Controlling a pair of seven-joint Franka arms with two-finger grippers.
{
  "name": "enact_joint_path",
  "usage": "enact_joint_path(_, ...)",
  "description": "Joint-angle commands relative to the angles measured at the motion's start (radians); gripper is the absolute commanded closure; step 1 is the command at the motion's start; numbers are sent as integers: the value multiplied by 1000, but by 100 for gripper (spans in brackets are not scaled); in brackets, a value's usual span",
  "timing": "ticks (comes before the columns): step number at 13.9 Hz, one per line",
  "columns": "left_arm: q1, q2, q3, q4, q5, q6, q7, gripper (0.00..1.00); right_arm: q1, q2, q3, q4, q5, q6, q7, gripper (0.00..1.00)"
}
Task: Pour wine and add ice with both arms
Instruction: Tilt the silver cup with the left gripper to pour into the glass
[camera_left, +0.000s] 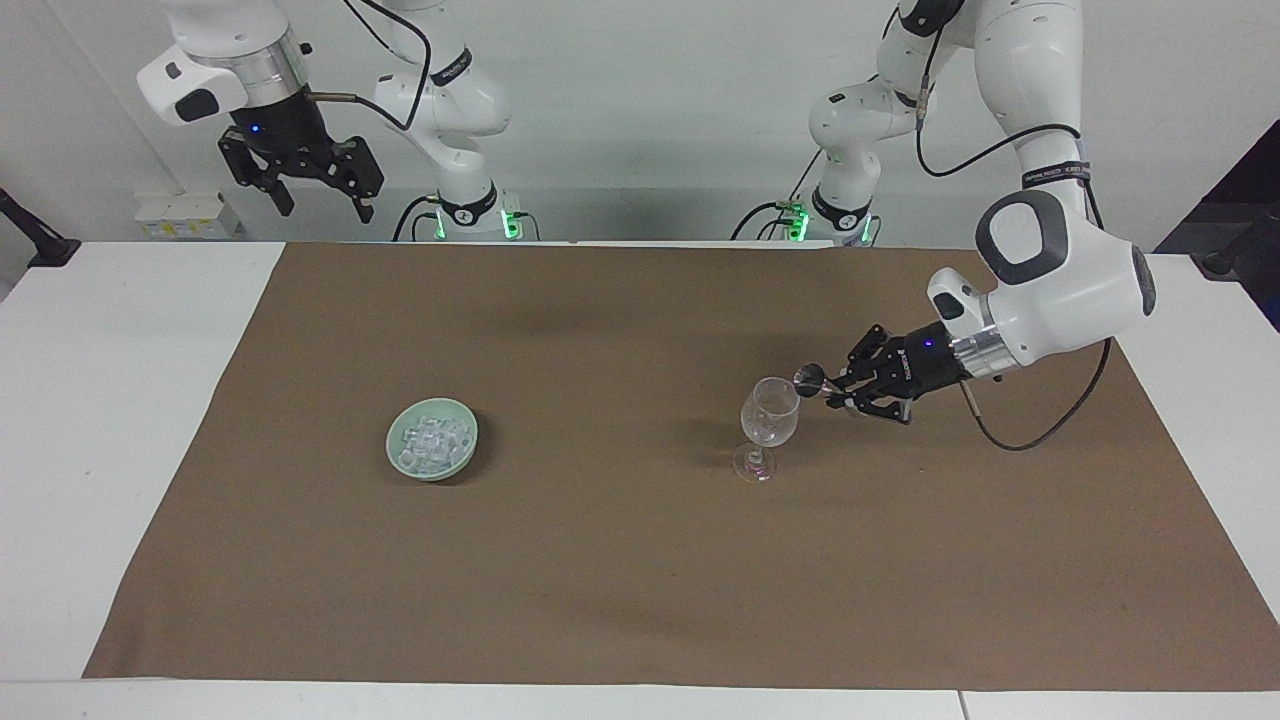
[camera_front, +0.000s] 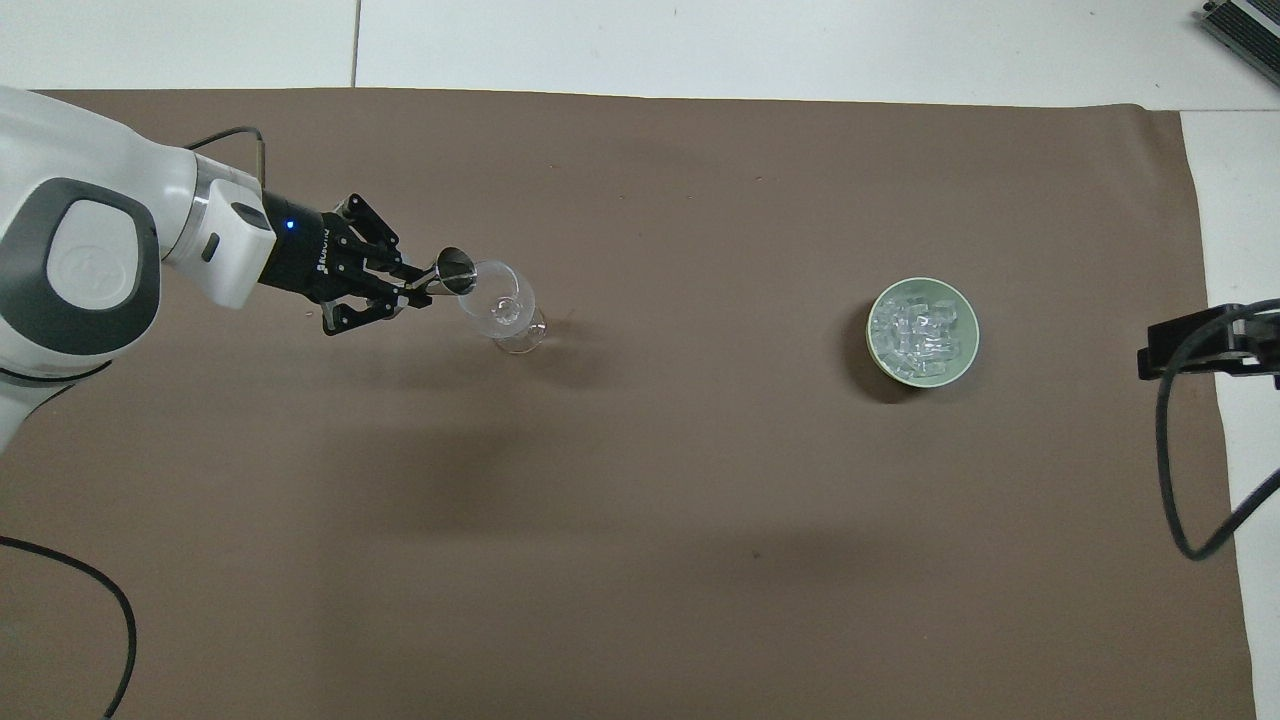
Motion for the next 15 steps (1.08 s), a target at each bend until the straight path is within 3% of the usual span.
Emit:
enact_joint_path(1, -27, -30, 15, -2, 47, 23, -55, 100, -20, -12, 4, -5, 23, -5, -28, 0)
enact_joint_path(7, -56, -33, 13, 43, 184, 17, -155, 100, -21, -12, 4, -5, 24, -3, -28, 0)
enact_joint_path(15, -76, -50, 12, 49, 265, 10, -248, 100, -21, -12, 4, -5, 24, -5, -28, 0)
